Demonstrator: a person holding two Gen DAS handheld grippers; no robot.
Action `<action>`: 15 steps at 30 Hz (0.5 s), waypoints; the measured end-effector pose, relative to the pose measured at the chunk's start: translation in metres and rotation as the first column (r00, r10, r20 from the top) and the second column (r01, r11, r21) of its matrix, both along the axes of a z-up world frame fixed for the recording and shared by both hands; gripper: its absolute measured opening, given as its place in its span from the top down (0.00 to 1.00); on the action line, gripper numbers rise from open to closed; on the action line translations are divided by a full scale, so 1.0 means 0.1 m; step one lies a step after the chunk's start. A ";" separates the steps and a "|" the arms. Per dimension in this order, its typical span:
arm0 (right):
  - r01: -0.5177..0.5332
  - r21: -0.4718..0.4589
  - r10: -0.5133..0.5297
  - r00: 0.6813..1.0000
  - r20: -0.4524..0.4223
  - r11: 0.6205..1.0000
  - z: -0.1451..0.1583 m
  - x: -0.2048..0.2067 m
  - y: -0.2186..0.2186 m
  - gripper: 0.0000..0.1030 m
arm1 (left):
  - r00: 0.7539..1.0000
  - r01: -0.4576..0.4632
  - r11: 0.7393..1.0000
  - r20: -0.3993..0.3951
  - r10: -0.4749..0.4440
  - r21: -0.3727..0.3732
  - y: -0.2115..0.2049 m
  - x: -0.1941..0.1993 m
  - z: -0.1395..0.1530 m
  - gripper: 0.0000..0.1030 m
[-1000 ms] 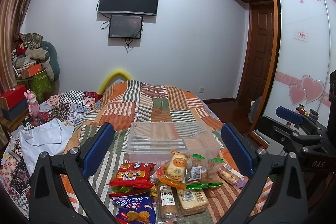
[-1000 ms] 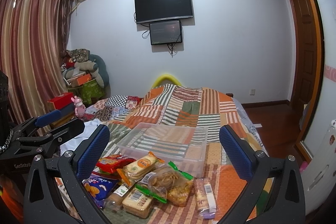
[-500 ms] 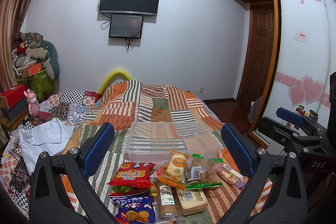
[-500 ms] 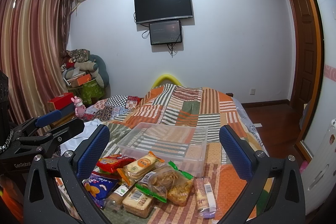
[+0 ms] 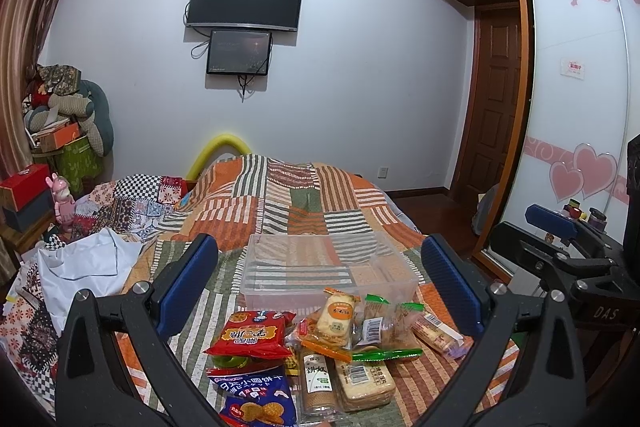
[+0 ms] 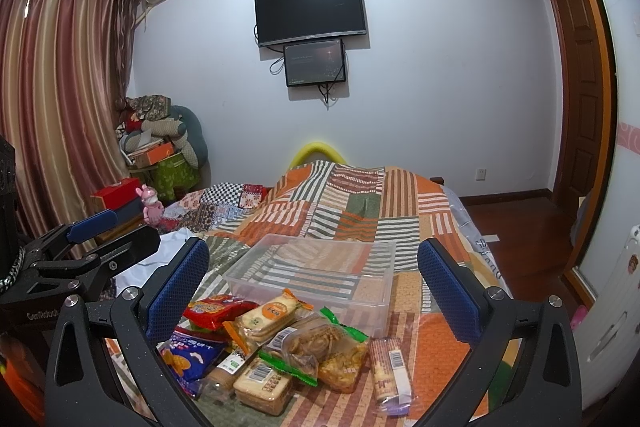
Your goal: Organize snacks
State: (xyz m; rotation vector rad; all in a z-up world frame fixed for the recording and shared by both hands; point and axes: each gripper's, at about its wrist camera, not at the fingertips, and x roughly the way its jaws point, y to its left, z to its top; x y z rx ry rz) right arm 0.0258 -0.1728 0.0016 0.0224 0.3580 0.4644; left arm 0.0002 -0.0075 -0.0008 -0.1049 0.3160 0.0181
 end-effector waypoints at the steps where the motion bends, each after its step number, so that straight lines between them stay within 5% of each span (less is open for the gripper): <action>1: 0.000 0.000 0.000 1.000 0.000 1.000 0.00 0.00 0.00 0.00 | 1.000 0.000 1.000 0.000 0.000 0.000 0.00 -0.01 0.00 0.00; 15: -0.002 0.010 0.002 1.000 -0.016 1.000 -0.06 0.02 -0.02 0.00 | 1.000 -0.008 1.000 0.006 0.008 0.023 0.00 -0.05 -0.01 0.00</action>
